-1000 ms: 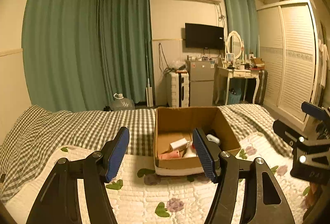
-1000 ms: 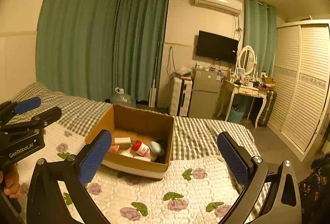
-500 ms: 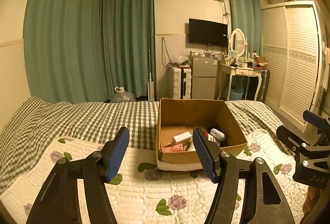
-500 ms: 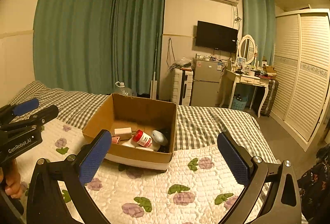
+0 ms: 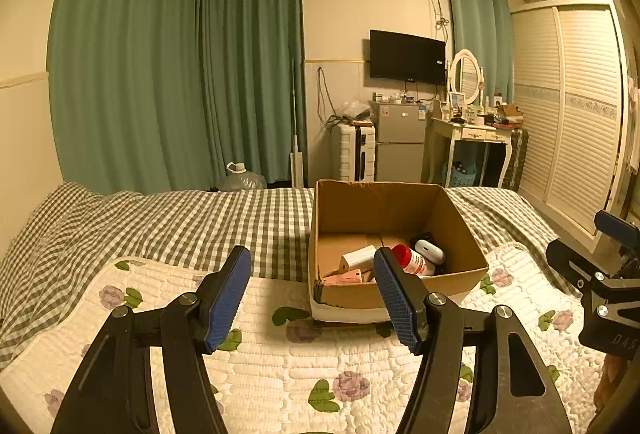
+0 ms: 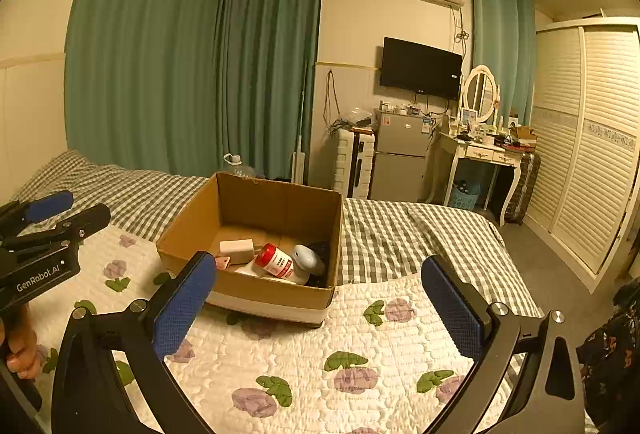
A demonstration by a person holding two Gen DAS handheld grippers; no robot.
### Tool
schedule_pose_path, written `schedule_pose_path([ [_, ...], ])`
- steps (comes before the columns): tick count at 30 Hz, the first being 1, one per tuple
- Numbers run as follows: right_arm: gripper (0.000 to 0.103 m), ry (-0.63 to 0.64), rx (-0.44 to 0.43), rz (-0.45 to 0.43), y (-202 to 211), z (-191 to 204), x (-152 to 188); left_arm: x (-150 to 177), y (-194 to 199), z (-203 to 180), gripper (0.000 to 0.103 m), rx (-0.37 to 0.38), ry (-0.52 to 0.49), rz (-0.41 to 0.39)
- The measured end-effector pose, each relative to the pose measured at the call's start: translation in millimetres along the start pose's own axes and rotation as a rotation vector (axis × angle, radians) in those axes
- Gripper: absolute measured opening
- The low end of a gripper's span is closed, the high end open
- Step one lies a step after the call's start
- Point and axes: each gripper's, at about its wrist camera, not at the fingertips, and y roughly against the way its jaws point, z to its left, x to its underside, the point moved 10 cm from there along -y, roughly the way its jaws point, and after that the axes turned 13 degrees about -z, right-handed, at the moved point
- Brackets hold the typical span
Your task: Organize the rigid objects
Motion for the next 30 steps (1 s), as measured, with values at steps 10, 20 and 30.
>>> schedule_pose_path([
  [10, 0.103, -0.005, 0.001, -0.004, 2.0, -0.5, -1.7, -1.2, 0.3, -1.6, 0.067, 0.007, 0.005, 0.001],
  [20, 0.103, -0.007, 0.006, 0.005, 3.4, 1.7, -0.4, -0.2, 1.4, -1.8, 0.067, 0.006, 0.009, 0.0],
  [30, 0.103, -0.002, 0.01, 0.015, 3.0, 4.4, 2.1, -1.9, 3.7, -3.6, 0.067, 0.009, 0.01, 0.0],
])
